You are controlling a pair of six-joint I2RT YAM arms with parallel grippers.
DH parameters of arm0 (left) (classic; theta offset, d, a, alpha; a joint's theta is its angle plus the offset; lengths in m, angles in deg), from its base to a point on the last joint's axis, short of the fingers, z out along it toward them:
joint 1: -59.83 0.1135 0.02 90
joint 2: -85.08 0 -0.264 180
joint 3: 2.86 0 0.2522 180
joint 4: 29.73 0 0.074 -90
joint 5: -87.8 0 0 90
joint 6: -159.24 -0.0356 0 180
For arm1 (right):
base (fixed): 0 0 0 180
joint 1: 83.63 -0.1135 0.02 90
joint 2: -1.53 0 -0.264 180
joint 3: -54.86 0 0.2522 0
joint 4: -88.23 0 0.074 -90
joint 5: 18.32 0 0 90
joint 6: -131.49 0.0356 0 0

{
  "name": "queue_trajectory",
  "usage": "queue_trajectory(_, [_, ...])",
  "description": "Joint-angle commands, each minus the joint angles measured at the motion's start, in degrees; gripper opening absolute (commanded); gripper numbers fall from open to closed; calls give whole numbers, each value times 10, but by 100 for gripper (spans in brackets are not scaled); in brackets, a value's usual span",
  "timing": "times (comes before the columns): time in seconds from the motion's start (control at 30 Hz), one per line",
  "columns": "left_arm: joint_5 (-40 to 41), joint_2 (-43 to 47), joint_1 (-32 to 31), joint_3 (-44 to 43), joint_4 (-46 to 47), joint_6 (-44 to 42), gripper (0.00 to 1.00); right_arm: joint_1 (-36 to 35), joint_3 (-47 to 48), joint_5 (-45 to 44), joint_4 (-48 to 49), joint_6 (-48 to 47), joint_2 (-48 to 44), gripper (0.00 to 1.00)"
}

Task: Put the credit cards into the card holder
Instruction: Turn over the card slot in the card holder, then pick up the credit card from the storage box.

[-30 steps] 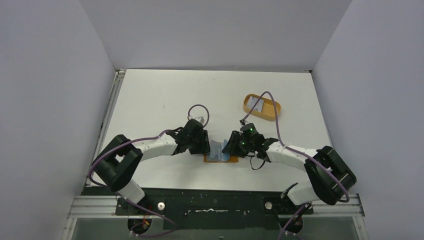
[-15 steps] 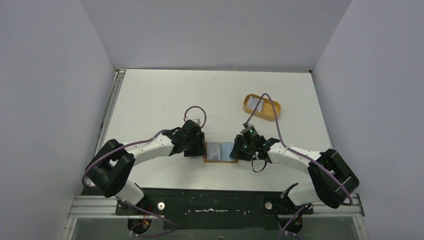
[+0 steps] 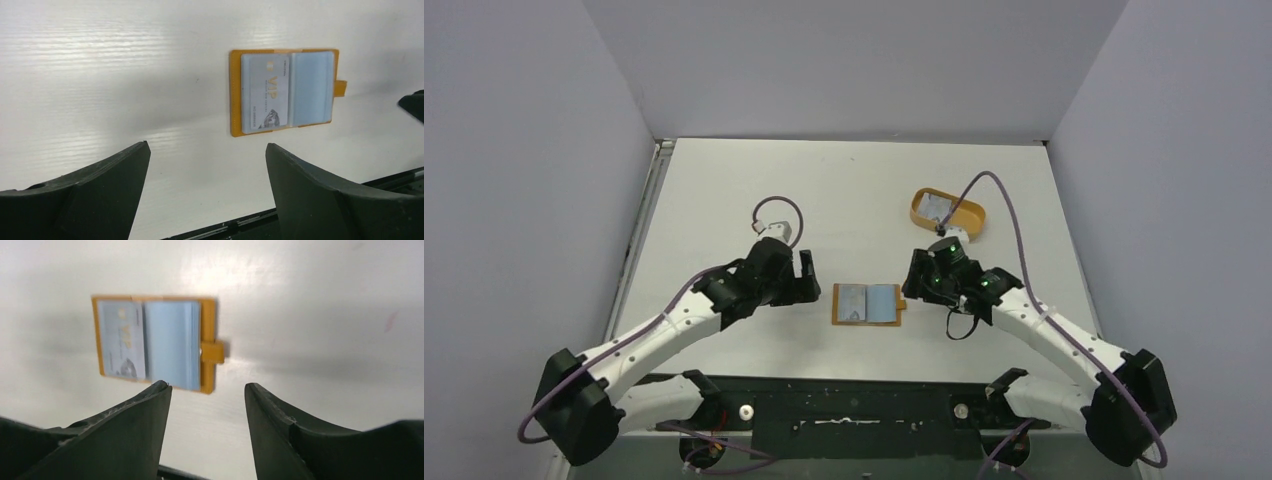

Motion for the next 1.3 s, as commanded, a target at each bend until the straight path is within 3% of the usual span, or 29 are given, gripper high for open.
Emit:
queue_trajectory(0.0, [77, 89, 16, 17, -27, -6, 89, 88, 88, -65, -51, -66, -45, 57])
queue_trajectory(0.17, [87, 165, 46, 59, -6, 4, 97, 203, 109, -59, 62, -25, -15, 57])
queue_trajectory(0.3, [54, 194, 53, 88, 33, 2, 96, 264, 124, -29, 164, 25, 83, 57])
queue_trajectory(0.63, [3, 181, 58, 83, 28, -5, 94, 289, 249, -50, 203, 20, 279, 62])
queue_trajectory(1.27, [-13, 146, 61, 83, 48, -4, 91, 312, 329, -9, 234, -13, 438, 59])
